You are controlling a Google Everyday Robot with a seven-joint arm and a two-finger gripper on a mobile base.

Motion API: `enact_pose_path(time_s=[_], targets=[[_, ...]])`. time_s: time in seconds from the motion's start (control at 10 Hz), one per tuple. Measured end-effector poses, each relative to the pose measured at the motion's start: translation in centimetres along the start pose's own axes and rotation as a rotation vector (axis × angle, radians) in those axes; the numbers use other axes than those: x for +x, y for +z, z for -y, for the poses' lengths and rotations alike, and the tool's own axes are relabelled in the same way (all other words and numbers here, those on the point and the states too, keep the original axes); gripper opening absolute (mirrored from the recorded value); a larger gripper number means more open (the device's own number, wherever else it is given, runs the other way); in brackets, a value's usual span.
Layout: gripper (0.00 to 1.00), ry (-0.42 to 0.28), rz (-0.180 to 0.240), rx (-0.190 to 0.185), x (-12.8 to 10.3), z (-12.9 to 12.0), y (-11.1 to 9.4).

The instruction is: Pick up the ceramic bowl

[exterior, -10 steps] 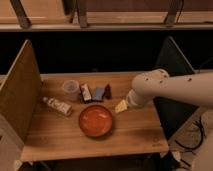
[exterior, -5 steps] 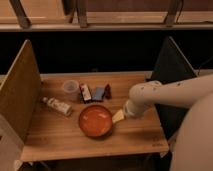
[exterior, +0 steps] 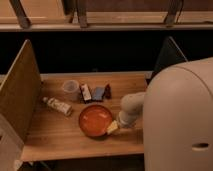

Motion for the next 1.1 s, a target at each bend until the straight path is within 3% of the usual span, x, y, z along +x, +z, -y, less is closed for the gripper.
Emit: enact_pose_path(time_s=[0.6,0.9,1.1], targets=[[0.8,-0.062,0.035,0.06,-3.5,-1.4,-0.8],[0.79,-0.041,0.003,0.055,-3.4,-1.5,1.5],[0.64,-0.035,0.001,0.045,-4.1,-2.2,2.8]])
